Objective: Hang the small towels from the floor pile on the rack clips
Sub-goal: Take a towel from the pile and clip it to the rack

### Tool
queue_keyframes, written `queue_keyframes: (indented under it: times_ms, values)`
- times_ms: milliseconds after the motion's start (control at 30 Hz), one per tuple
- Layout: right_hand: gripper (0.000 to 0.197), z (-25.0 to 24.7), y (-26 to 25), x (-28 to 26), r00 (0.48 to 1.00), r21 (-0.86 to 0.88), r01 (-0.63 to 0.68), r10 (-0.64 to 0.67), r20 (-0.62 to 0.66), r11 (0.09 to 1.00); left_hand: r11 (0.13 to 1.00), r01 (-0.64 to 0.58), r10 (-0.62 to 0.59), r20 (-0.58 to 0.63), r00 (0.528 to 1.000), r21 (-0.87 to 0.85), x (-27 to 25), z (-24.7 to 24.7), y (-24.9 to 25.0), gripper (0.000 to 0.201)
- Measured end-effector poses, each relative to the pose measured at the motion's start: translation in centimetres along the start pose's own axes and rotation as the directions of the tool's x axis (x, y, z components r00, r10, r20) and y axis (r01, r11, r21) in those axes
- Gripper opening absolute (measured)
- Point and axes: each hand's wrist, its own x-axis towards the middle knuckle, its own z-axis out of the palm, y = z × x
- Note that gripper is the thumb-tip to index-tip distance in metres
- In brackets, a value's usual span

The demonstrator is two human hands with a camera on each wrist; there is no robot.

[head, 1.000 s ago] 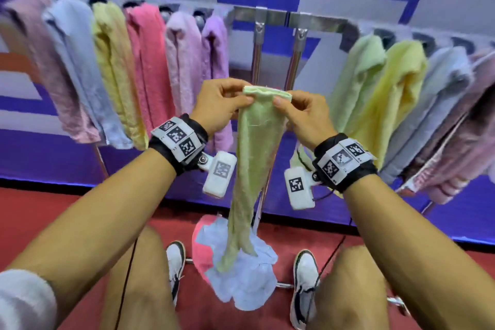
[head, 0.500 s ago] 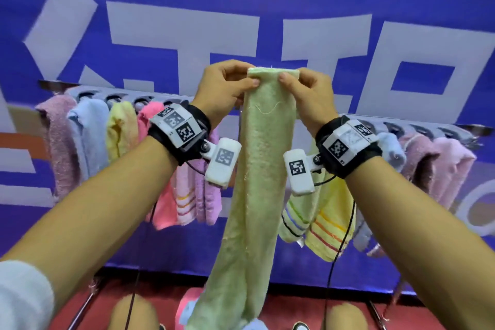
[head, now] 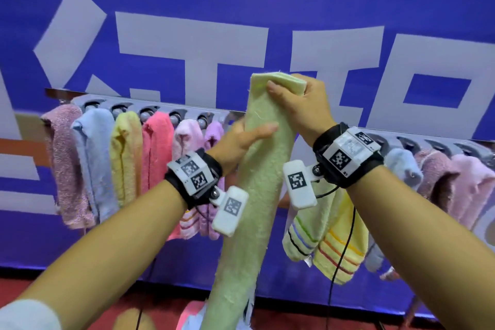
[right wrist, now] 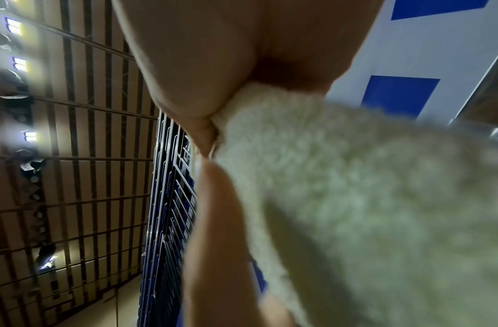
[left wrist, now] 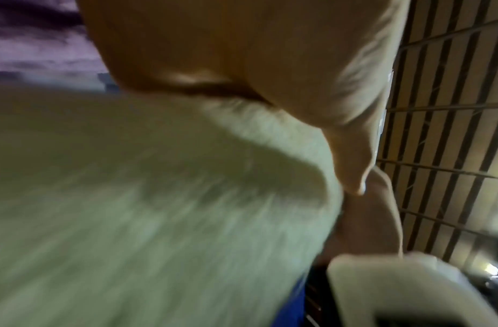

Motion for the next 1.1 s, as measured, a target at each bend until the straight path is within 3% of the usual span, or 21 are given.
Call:
queue_keyframes:
  times_ms: [67,200,467,600,667,767,833,867,900,933,967,1000,1033,1100]
  values:
    - [0.01,0.1,0.0,0.4,1.0,-0.014,0.003,-0.003,-0.026,1.0,0.994,0.097,-0.098,0.032,0.995,0.04,-1.2,0.5,-2.4,0.039]
    - [0.023,-1.1,-0.1,1.0,0.994,-0.004,-0.015,0.015,-0.105,1.0,0.984,0.15,-0.152,0.017,0.988,0.094,-2.6,-0.5,-5.5,0.035]
    - [0.008,-6.2,0.0,2.2,0.948,-0.033,-0.05,0.038,-0.315,0.998,0.967,0.219,-0.226,0.04,0.973,0.129,-4.8,-4.5,-7.3,0.064]
    - [0.015,-8.3,1.2,3.0,0.891,-0.101,-0.153,0.093,-0.445,0.983,0.966,0.24,-0.245,0.046,0.968,0.101,-5.3,-6.5,-5.9,0.068]
    - [0.018,-9.1,2.1,3.0,0.877,-0.209,-0.276,0.157,-0.454,0.938,0.973,0.227,-0.229,0.059,0.972,0.04,-5.1,-7.2,-4.3,0.063]
    - [0.015,-8.8,3.0,1.9,0.908,-0.542,-0.416,0.304,-0.288,0.73,0.973,0.225,-0.22,0.094,0.971,-0.049,-4.3,-7.0,-1.4,0.036]
    - [0.014,-7.4,3.1,0.6,0.921,-0.801,-0.328,0.359,-0.153,0.501,0.966,0.256,-0.257,0.142,0.956,0.025,-3.3,-6.2,0.1,0.029]
    - [0.014,-6.5,3.2,0.1,0.933,-0.862,-0.251,0.347,-0.095,0.439,0.959,0.271,-0.281,0.163,0.946,0.084,-2.7,-5.7,0.6,0.025]
    - [0.013,-5.5,3.1,-0.4,0.946,-0.876,-0.186,0.324,-0.036,0.444,0.949,0.285,-0.306,0.174,0.936,0.134,-2.2,-5.1,0.9,0.023]
    - [0.009,-4.3,3.1,-0.9,0.948,-0.845,-0.141,0.317,0.035,0.515,0.936,0.301,-0.332,0.169,0.928,0.185,-1.8,-4.6,1.2,0.023]
    - [0.011,-3.1,2.9,-1.5,0.932,-0.747,-0.131,0.337,0.131,0.652,0.921,0.314,-0.352,0.153,0.923,0.229,-1.4,-4.2,1.3,0.024]
    - [0.023,-1.8,2.8,-2.2,0.897,-0.58,-0.179,0.375,0.236,0.794,0.907,0.327,-0.371,0.136,0.919,0.265,-1.2,-3.8,1.4,0.024]
    - [0.038,-0.6,2.6,-3.0,0.855,-0.389,-0.273,0.408,0.321,0.88,0.898,0.335,-0.381,0.126,0.916,0.285,-1.2,-3.7,1.3,0.022]
    - [0.057,1.3,3.0,-4.4,0.783,-0.12,-0.44,0.446,0.433,0.89,0.889,0.338,-0.394,0.139,0.909,0.309,-1.2,-3.6,1.3,0.011]
